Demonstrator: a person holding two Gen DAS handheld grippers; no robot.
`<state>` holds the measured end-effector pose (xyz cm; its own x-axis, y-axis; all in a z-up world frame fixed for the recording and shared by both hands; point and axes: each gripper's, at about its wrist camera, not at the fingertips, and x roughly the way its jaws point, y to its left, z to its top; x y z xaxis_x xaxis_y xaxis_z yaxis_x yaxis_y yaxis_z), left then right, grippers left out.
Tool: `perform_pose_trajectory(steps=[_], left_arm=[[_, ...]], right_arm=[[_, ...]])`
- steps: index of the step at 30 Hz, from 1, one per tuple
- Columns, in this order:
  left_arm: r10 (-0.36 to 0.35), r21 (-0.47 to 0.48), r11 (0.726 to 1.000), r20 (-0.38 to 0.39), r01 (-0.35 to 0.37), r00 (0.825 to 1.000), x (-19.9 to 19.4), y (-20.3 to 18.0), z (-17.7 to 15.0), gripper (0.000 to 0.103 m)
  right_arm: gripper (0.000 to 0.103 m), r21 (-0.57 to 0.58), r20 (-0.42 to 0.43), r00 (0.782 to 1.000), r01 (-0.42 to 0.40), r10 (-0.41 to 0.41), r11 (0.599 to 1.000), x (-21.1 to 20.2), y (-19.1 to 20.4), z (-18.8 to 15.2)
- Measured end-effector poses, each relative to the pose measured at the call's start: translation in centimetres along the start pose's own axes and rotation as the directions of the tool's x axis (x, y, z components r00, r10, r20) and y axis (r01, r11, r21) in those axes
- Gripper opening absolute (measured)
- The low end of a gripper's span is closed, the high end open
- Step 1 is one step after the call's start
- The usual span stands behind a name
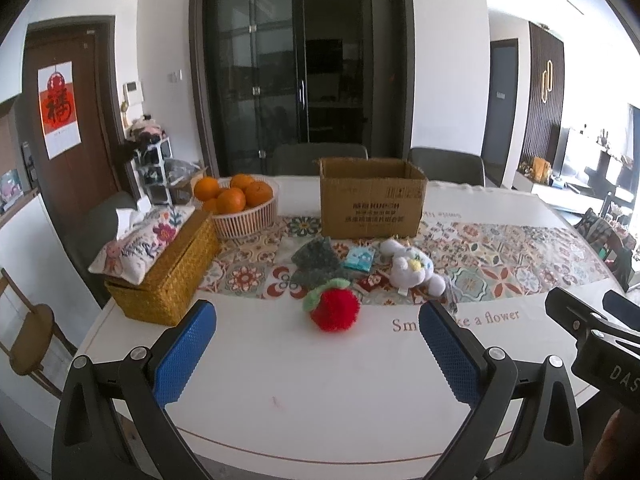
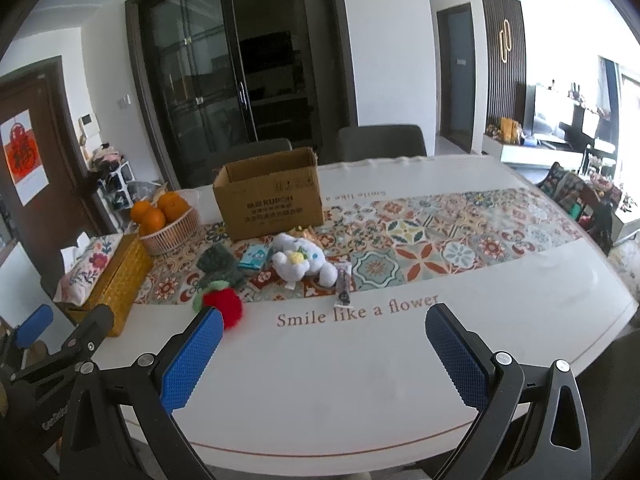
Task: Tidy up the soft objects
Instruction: 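Grasp the red pom-pom toy with the left gripper while the right grasps the snack bar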
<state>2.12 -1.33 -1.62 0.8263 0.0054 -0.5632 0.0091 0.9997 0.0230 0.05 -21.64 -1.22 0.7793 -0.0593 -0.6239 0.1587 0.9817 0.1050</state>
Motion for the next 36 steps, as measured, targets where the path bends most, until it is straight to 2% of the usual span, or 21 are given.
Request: perform_pose_trajectory(steps=[7, 11, 14, 19, 28, 32, 36], left_arm=[[0.008, -0.013, 1.0, -0.092, -0.009, 0.996, 3.8, 0.0, -0.9, 0.103], [0.031, -0.038, 0.999, -0.148, -0.037, 0.988, 7.4, -0.7, -0.4, 0.103], [0.017, -0.08, 0.996, -0.192, -0.033, 0.981, 9.9, -1.1, -0.2, 0.103], [0.034, -0.121, 0.99, -0.28, -0.071, 0.959, 14.3, -1.8, -0.5, 0.103], [0.038, -0.129, 0.987, -0.405, -0.098, 0.914, 20.4, -2.2, -1.7, 0.101], [0.044, -0.118, 0.988, -0.4, -0.099, 0.916, 22.4, -2.1, -1.9, 0.101], [0.06, -0.094, 0.99, -0.366, -0.101, 0.929, 24.2, -2.3, -2.6, 0.101]], right_arm=[[0.102, 0.01, -0.065, 0.998, -0.005, 0.006, 1.0, 3.8, -0.1, -0.3], [0.102, -0.008, -0.106, 0.994, -0.009, 0.008, 1.0, 7.7, -0.6, 1.1], [0.102, -0.001, -0.14, 0.99, -0.035, 0.035, 0.999, 11.1, -1.2, 2.5], [0.102, -0.001, -0.202, 0.978, -0.059, 0.057, 0.998, 16.0, -1.5, 3.4], [0.098, 0.03, -0.347, 0.936, -0.056, 0.063, 0.998, 23.3, -1.5, 2.3], [0.097, 0.034, -0.373, 0.926, -0.04, 0.049, 0.999, 25.4, -1.5, 1.7], [0.094, 0.022, -0.357, 0.934, -0.01, 0.017, 1.0, 26.7, -1.6, 0.9]])
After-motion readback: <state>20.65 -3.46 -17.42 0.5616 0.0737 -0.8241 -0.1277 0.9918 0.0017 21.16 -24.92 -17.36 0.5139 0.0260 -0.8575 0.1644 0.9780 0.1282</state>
